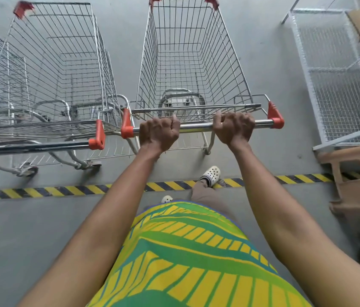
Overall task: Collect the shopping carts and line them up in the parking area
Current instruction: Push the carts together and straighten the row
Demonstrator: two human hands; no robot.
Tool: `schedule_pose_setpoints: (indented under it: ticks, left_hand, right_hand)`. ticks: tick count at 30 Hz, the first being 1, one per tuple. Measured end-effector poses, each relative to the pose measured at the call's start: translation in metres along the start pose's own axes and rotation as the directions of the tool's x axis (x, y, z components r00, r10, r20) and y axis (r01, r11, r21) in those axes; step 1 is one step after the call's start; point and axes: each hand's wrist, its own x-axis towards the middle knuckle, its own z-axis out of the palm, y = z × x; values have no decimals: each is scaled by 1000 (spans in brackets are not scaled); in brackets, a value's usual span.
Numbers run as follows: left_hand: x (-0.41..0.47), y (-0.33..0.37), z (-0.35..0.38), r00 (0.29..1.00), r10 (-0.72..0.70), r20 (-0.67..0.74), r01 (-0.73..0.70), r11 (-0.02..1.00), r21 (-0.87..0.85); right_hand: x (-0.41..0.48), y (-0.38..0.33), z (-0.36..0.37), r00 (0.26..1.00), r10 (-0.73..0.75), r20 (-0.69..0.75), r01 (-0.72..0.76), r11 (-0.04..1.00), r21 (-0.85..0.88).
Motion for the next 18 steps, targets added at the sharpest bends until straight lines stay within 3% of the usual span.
schedule_pose_setpoints:
  ticks: [18]
  left_hand:
    - [-15, -6, 1, 999, 34, -4, -34, 999, 1]
  right_hand:
    - [-23, 2, 2, 1000, 18, -21, -17, 998, 52]
